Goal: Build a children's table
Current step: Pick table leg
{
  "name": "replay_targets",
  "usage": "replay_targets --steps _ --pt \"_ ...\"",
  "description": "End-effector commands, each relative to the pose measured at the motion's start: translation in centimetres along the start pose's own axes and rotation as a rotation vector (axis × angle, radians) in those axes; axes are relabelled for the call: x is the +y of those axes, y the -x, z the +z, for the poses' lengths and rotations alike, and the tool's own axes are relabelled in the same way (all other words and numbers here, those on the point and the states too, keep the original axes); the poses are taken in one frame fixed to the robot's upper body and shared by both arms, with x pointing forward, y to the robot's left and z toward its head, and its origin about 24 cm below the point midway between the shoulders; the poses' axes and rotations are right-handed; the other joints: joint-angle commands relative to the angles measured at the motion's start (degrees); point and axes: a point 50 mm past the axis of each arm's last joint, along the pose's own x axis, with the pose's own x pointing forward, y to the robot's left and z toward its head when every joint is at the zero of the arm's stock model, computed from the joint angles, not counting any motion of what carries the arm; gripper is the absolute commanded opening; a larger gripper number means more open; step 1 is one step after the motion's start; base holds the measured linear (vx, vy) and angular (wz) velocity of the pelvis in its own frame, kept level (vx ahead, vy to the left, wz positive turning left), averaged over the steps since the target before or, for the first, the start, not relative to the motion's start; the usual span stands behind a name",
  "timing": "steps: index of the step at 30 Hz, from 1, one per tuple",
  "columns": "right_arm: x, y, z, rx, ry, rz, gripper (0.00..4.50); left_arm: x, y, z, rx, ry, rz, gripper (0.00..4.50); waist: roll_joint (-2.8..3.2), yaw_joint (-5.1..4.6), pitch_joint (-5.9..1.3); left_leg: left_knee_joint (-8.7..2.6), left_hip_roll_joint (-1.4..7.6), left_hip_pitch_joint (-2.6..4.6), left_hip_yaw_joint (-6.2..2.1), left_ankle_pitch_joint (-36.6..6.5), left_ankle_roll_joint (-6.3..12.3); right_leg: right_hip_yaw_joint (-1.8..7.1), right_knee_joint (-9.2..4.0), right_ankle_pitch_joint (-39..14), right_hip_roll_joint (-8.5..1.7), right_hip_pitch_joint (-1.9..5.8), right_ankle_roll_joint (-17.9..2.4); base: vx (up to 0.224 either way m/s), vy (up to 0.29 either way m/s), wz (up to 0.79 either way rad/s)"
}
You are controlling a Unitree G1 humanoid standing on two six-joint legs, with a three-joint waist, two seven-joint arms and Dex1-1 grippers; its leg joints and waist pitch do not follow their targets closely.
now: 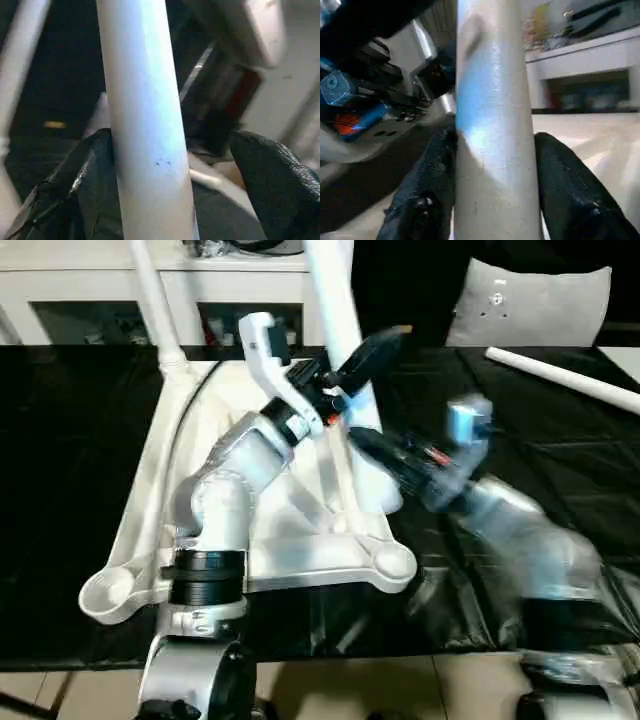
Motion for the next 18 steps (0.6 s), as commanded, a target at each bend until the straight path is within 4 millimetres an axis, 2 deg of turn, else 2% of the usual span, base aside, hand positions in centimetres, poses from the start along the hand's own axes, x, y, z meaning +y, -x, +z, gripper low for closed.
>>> replay_targets --steps 1,2,3,5,8,9,10,12,13,18 --pt "0.2 -0.6 -0.5 0.002 0.148 -0.074 1.86 -1.8 -0.6 0.0 -0.036 -0.067 0.010 3.67 -0.74 -0.25 -4.34 -4.01 2.44 1.47 -1.42 -10.7 -1.43 1.50 -4.58 -14.9 -3.79 2.42 -6.5 0.000 0.000 0.00" --pt "0.2 -0.6 -0.5 0.002 0.148 -0.074 1.86 -1.8 -0.6 0.0 -0.036 -0.067 0.010 3.67 -0.77 -0.29 -4.37 -3.94 2.48 1.44 -1.41 -10.3 -1.21 1.49 -4.49 -13.4 -3.81 2.43 -6.9 0.000 0.000 0.00" --pt "0.5 -1.1 -1.1 0.002 0.220 -0.104 1.86 -2.4 -0.8 -0.5 -0.061 -0.098 0.041 3.61 -1.13 -0.48 -4.41 -3.78 2.28 1.38 -1.21 -9.8 -0.07 1.50 -4.27 -10.7 -3.62 2.61 -8.0 0.000 0.000 0.00" --pt "0.8 -1.2 -1.4 0.007 0.250 -0.100 1.86 -2.5 -0.8 -0.7 -0.075 -0.102 0.066 3.44 -0.98 -0.51 -4.40 -3.72 2.29 1.25 -1.25 -9.4 0.63 1.52 -4.21 -10.0 -3.80 2.72 -8.4 0.000 0.000 0.00" --pt "1.4 -1.7 -2.2 -0.010 0.354 -0.125 1.86 -2.7 -0.8 -1.2 -0.122 -0.085 0.134 3.14 -1.08 -0.89 -4.39 -3.60 2.23 1.16 -1.16 -9.6 1.54 1.54 -4.21 -10.1 -3.74 2.79 -9.0 0.000 0.000 0.00" --pt "1.5 -1.7 -2.2 -0.028 0.358 -0.140 1.86 -2.7 -0.7 -1.3 -0.128 -0.078 0.142 3.00 -1.22 -1.01 -4.31 -3.66 2.15 1.15 -1.12 -9.9 1.60 1.49 -4.27 -10.6 -3.66 2.83 -9.0 0.000 0.000 0.00" --pt "1.5 -1.7 -2.2 -0.048 0.352 -0.155 1.86 -2.7 -0.7 -1.3 -0.131 -0.075 0.148 3.00 -1.03 -0.99 -4.32 -3.68 2.22 1.25 -1.13 -10.4 1.57 1.57 -4.25 -11.3 -3.65 2.74 -8.9 0.000 0.000 0.00" --pt "1.4 -1.8 -2.1 -0.069 0.347 -0.175 1.86 -2.6 -0.8 -1.4 -0.132 -0.083 0.158 2.84 -1.06 -1.13 -4.22 -3.76 2.27 1.42 -1.15 -11.7 1.62 1.55 -4.42 -12.5 -3.49 2.63 -8.7 0.000 0.000 0.00" --pt "1.5 -1.8 -2.2 -0.077 0.355 -0.181 1.86 -2.6 -0.7 -1.4 -0.134 -0.085 0.162 2.71 -0.80 -1.07 -4.18 -3.87 2.37 1.48 -1.23 -12.1 1.50 1.56 -4.45 -12.9 -3.57 2.49 -8.6 0.000 0.000 0.00" --pt "1.4 -2.0 -2.2 -0.105 0.386 -0.197 1.86 -2.4 -0.7 -1.7 -0.146 -0.033 0.187 2.33 -0.81 -1.11 -4.24 -3.84 2.27 1.50 -1.19 -13.0 1.15 1.59 -4.31 -11.8 -3.45 2.56 -8.6 0.000 0.000 0.00"
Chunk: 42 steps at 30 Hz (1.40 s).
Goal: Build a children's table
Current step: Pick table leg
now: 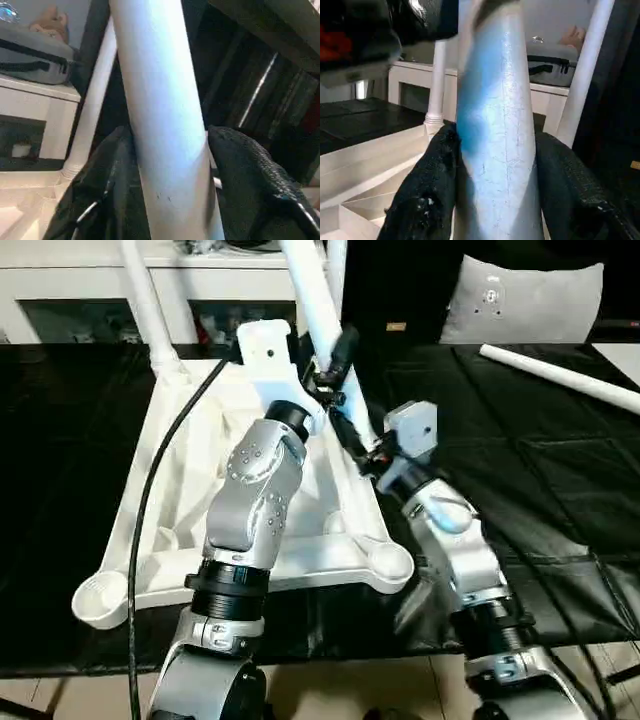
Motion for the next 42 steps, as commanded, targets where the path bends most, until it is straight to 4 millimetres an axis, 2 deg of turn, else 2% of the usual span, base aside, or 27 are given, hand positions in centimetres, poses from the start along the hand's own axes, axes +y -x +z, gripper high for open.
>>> replay_targets --steps 1,2,3,10,17,18,20,28,29,32,33,35,37,38,39,40,41,42 --pt "-0.3 -0.1 0.2 -0.018 0.034 -0.023 1.86 -2.9 -0.1 -1.3 0.009 0.146 -0.027 2.25 -0.61 -0.24 -4.32 -3.79 2.29 1.49 -1.22 -12.5 1.00 1.55 -4.18 -11.4 -3.47 2.57 -8.5 0.000 0.000 0.00" --pt "-0.2 -0.2 0.2 -0.022 0.037 -0.021 1.86 -2.9 -0.1 -1.4 0.012 0.159 -0.026 2.25 -0.66 -0.29 -4.28 -3.81 2.23 1.46 -1.18 -12.4 1.10 1.55 -4.21 -11.1 -3.40 2.55 -8.6 0.000 0.000 0.00" --pt "-0.2 -0.2 0.1 -0.027 0.036 -0.017 1.86 -2.9 -0.1 -1.5 0.019 0.185 -0.027 2.03 -0.69 -0.29 -4.35 -3.72 2.19 1.42 -1.14 -12.0 1.24 1.55 -4.09 -10.5 -3.46 2.63 -8.9 0.000 0.000 0.00" --pt "0.1 -0.3 0.1 -0.047 0.053 0.010 1.86 -2.9 0.0 -2.1 0.056 0.326 -0.031 1.85 -0.64 -0.31 -4.34 -3.59 2.19 1.46 -1.06 -11.4 2.20 1.51 -3.91 -9.0 -3.34 2.71 -9.9 0.000 0.000 0.00" --pt "0.0 -0.4 0.2 -0.060 0.062 0.009 1.86 -2.8 0.0 -2.5 0.091 0.326 -0.033 1.82 -0.61 -0.33 -4.36 -3.57 2.25 1.55 -1.08 -11.8 2.13 1.52 -3.88 -9.4 -3.34 2.75 -9.7 0.000 0.000 0.00" --pt "0.0 -0.4 0.2 -0.062 0.064 0.010 1.86 -2.8 0.1 -2.5 0.097 0.324 -0.031 2.37 -0.65 -0.37 -4.36 -3.52 2.19 1.49 -1.05 -11.7 2.22 1.53 -3.92 -9.5 -3.36 2.78 -9.7 0.000 0.000 0.00" --pt "0.0 -0.4 0.1 -0.062 0.066 0.011 1.86 -2.8 0.1 -2.5 0.095 0.330 -0.036 2.37 -0.66 -0.35 -4.41 -3.52 2.22 1.47 -1.08 -11.4 2.23 1.53 -3.87 -9.3 -3.39 2.83 -9.7 0.000 0.000 0.00" --pt "0.0 -0.5 0.0 -0.061 0.073 0.021 1.85 -2.8 0.0 -2.5 0.098 0.318 -0.037 3.11 -0.69 -0.36 -4.38 -3.46 2.22 1.51 -1.02 -11.1 2.59 1.51 -3.85 -9.2 -3.31 2.80 -9.7 0.000 0.000 0.00" --pt "0.0 -0.5 0.0 -0.061 0.074 0.022 1.85 -2.8 0.1 -2.5 0.097 0.320 -0.038 3.31 -0.68 -0.35 -4.41 -3.44 2.22 1.51 -1.03 -11.1 2.54 1.52 -3.82 -9.1 -3.32 2.82 -9.7 0.000 0.000 0.00" --pt "0.0 -0.5 0.0 -0.060 0.076 0.023 1.85 -2.8 0.1 -2.5 0.095 0.326 -0.040 3.46 -0.68 -0.34 -4.42 -3.44 2.22 1.50 -1.04 -11.0 2.46 1.51 -3.80 -8.9 -3.31 2.84 -9.8 0.000 0.000 0.00" --pt "0.0 -0.5 0.0 -0.060 0.077 0.024 1.85 -2.8 0.1 -2.5 0.094 0.330 -0.041 3.01 -0.79 -0.38 -4.42 -3.45 2.22 1.51 -1.02 -11.0 2.48 1.50 -3.78 -8.8 -3.27 2.84 -9.8 0.000 0.000 0.00" --pt "0.0 -0.4 0.0 -0.060 0.079 0.028 1.85 -2.9 0.1 -2.5 0.091 0.339 -0.047 3.02 -0.74 -0.36 -4.44 -3.43 2.21 1.47 -1.04 -10.9 2.52 1.51 -3.74 -8.7 -3.31 2.89 -9.8 0.000 0.000 0.00" --pt "0.0 -0.5 0.0 -0.059 0.083 0.034 1.85 -2.9 0.1 -2.4 0.089 0.344 -0.049 2.66 -0.71 -0.35 -4.44 -3.38 2.18 1.47 -1.00 -10.7 2.63 1.51 -3.73 -8.4 -3.29 2.89 -9.9 0.000 0.000 0.00" --pt "0.0 -0.5 0.0 -0.059 0.084 0.035 1.85 -2.9 0.1 -2.5 0.089 0.345 -0.049 2.66 -0.72 -0.34 -4.46 -3.35 2.18 1.50 -0.99 -10.6 2.65 1.52 -3.72 -8.4 -3.31 2.87 -9.9 0.000 0.000 0.00" --pt "0.0 -0.5 0.0 -0.059 0.086 0.036 1.85 -2.9 0.1 -2.5 0.089 0.346 -0.048 2.54 -0.42 -0.34 -4.45 -3.39 2.20 1.51 -1.05 -10.7 2.62 1.50 -3.71 -8.5 -3.30 2.86 -10.0 0.000 0.000 0.00" --pt "0.0 -0.5 0.0 -0.058 0.088 0.037 1.85 -2.9 0.1 -2.5 0.088 0.348 -0.047 2.52 -0.61 -0.41 -4.45 -3.38 2.20 1.52 -1.01 -10.8 2.59 1.49 -3.76 -8.4 -3.24 2.87 -9.9 0.000 0.000 0.00" --pt "0.1 -0.5 0.0 -0.058 0.090 0.038 1.85 -2.9 0.1 -2.5 0.088 0.349 -0.047 2.51 -0.42 -0.38 -4.48 -3.37 2.19 1.54 -1.05 -10.8 2.54 1.49 -3.71 -8.3 -3.26 2.90 -10.0 0.000 0.000 0.00" --pt "0.0 -0.5 -0.1 -0.054 0.091 0.038 1.85 -2.8 0.1 -2.5 0.088 0.349 -0.046 2.21 -0.42 -0.41 -4.47 -3.38 2.19 1.57 -1.03 -11.0 2.46 1.48 -3.78 -8.2 -3.20 2.86 -10.0 0.000 0.000 0.00"
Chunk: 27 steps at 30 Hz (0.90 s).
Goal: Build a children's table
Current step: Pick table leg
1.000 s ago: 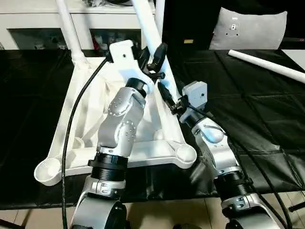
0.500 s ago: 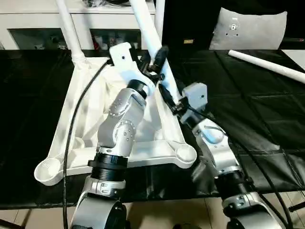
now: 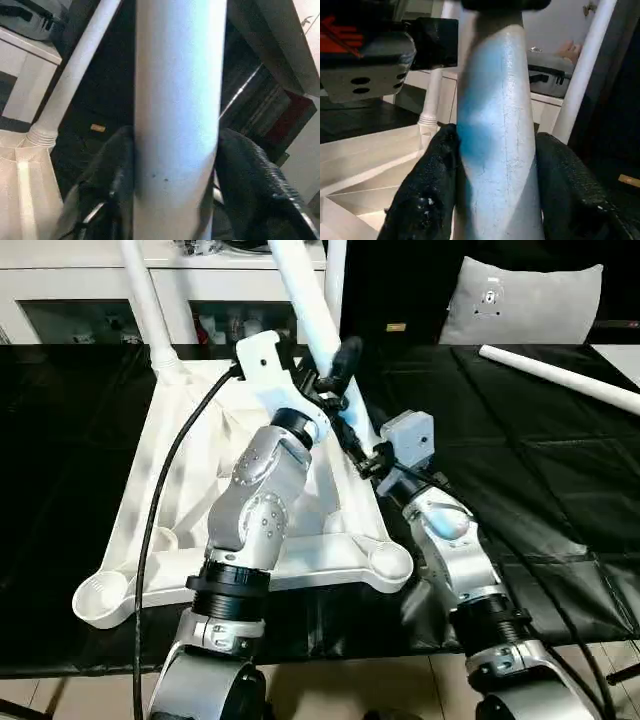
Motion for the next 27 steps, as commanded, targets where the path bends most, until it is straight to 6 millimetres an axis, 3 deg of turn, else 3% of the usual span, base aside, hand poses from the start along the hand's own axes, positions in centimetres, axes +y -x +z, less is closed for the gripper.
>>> replay_targets --steps 1,12,13,20,25,27 --pt "0.1 -0.5 0.5 -0.015 0.018 0.018 1.85 -2.4 -0.2 -1.9 0.028 0.120 -0.034 2.11 -0.48 -0.31 -4.49 -3.42 2.15 1.50 -1.03 -10.9 2.43 1.48 -3.84 -8.1 -3.24 2.92 -10.0 0.000 0.000 0.00" --pt "0.1 -0.4 0.2 0.008 0.024 0.036 1.85 -2.2 -0.2 -1.9 0.026 0.122 -0.013 1.84 -0.52 -0.29 -4.51 -3.39 2.19 1.54 -1.04 -10.6 2.64 1.48 -3.73 -7.4 -3.26 2.98 -10.3 0.000 0.000 0.00" --pt "0.1 -0.4 0.1 0.012 0.022 0.038 2.41 -2.1 -0.2 -1.9 0.024 0.122 -0.009 1.84 -0.49 -0.29 -4.51 -3.40 2.19 1.55 -1.05 -10.7 2.63 1.47 -3.75 -7.5 -3.25 2.97 -10.4 0.000 0.000 0.00" --pt "-0.1 -0.4 -0.3 0.039 0.021 0.038 2.96 -1.1 -0.5 -1.5 0.012 0.103 0.033 1.84 -0.50 -0.34 -4.48 -3.41 2.14 1.59 -1.03 -11.1 2.49 1.48 -3.88 -8.5 -3.24 2.91 -10.3 0.000 0.000 0.00" --pt "-0.4 0.0 -0.6 0.064 0.008 0.045 3.46 1.6 -1.0 0.0 -0.022 0.041 0.118 1.84 -0.63 -0.35 -4.56 -3.33 1.97 1.51 -1.03 -10.4 2.75 1.43 -3.82 -7.5 -3.21 3.14 -10.1 0.000 0.000 0.00" --pt "-0.4 0.2 -0.8 0.082 -0.015 0.076 3.56 2.4 -1.1 0.5 -0.029 0.014 0.131 1.84 -0.41 -0.25 -4.56 -3.41 2.10 1.64 -1.13 -10.9 2.75 1.40 -3.84 -8.0 -3.27 3.08 -10.3 0.000 0.000 0.00"
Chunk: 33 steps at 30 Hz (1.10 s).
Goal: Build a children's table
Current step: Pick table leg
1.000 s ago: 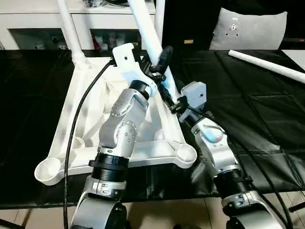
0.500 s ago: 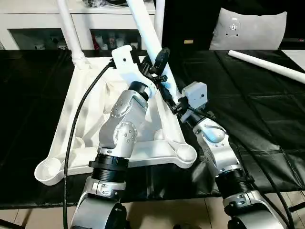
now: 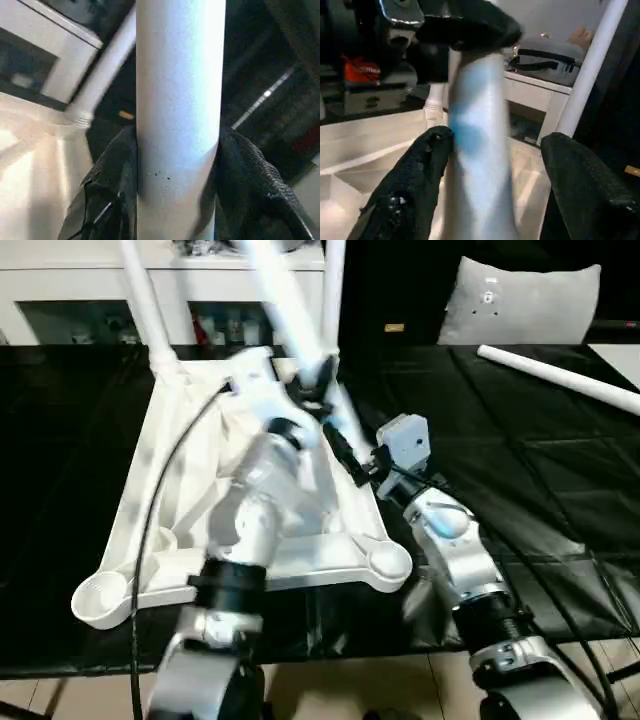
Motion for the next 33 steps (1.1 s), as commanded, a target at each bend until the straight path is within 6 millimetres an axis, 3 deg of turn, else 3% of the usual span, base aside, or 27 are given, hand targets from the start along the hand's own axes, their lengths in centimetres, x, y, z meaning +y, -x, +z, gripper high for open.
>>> replay_targets --steps 1,3,4,7,12,18,25,32,33 --pt "0.0 0.1 0.0 0.012 -0.005 0.028 3.64 -0.6 -0.7 1.3 -0.047 -0.018 -0.016 1.84 -0.40 -0.23 -4.57 -3.47 2.10 1.61 -1.16 -10.9 2.71 1.39 -3.85 -8.2 -3.28 3.00 -10.2 0.000 0.000 0.00" --pt "-0.2 0.5 -0.1 0.011 0.004 0.037 3.84 0.1 -1.0 1.9 -0.053 -0.038 -0.006 1.84 -0.42 -0.14 -4.58 -3.47 2.18 1.62 -1.18 -10.7 2.62 1.40 -3.76 -7.7 -3.41 2.98 -10.7 0.000 0.000 0.00" --pt "-0.4 0.7 -0.2 0.004 -0.002 0.036 3.92 0.5 -1.2 2.3 -0.055 -0.050 -0.002 1.84 -0.02 -0.12 -4.60 -3.42 2.12 1.71 -1.14 -10.7 2.56 1.40 -3.77 -7.2 -3.27 2.89 -10.8 0.000 0.000 0.00" --pt "-1.1 1.2 -0.3 0.000 -0.061 0.004 4.18 0.8 -1.5 2.8 -0.048 -0.067 -0.016 1.84 -0.09 -0.01 -4.62 -3.47 2.08 1.68 -1.21 -10.8 2.71 1.40 -3.64 -6.7 -3.41 3.11 -11.1 0.000 0.000 0.00" --pt "-3.2 3.2 -1.2 0.069 -0.369 -0.063 4.48 1.1 -1.7 3.5 -0.009 -0.077 -0.083 1.84 -0.57 0.28 -4.62 -3.41 2.07 1.67 -1.09 -9.1 4.33 1.33 -3.49 -4.9 -3.35 3.32 -12.8 0.000 0.000 0.00" --pt "-5.0 5.4 -1.7 0.139 -0.506 -0.033 4.50 1.1 -1.3 3.5 0.058 -0.069 -0.180 1.84 -0.41 0.54 -4.56 -3.40 2.07 1.77 -1.01 -9.4 2.93 1.32 -3.69 -7.6 -3.52 3.24 -12.9 0.000 0.000 0.00" --pt "-6.2 7.2 -0.1 0.133 -0.687 0.078 4.50 0.8 -0.8 3.8 0.115 -0.079 -0.304 1.84 -0.61 0.64 -4.58 -3.34 2.08 1.62 -1.06 -8.4 3.08 1.27 -3.71 -8.1 -3.62 3.38 -12.7 0.000 0.000 0.00" --pt "-6.2 7.3 1.7 0.087 -0.740 0.209 4.50 0.1 -0.4 4.1 0.153 -0.060 -0.419 1.84 -0.69 0.84 -4.54 -3.38 2.09 1.65 -1.09 -8.6 2.24 1.19 -3.89 -10.7 -3.72 3.25 -12.2 0.000 0.000 0.00" --pt "-5.9 7.2 2.3 0.087 -0.742 0.271 4.50 -0.5 0.1 4.1 0.173 -0.072 -0.504 1.84 -0.65 0.92 -4.56 -3.37 2.20 1.67 -1.08 -8.5 2.11 1.22 -3.82 -10.4 -3.73 3.10 -12.2 0.000 0.000 0.00"
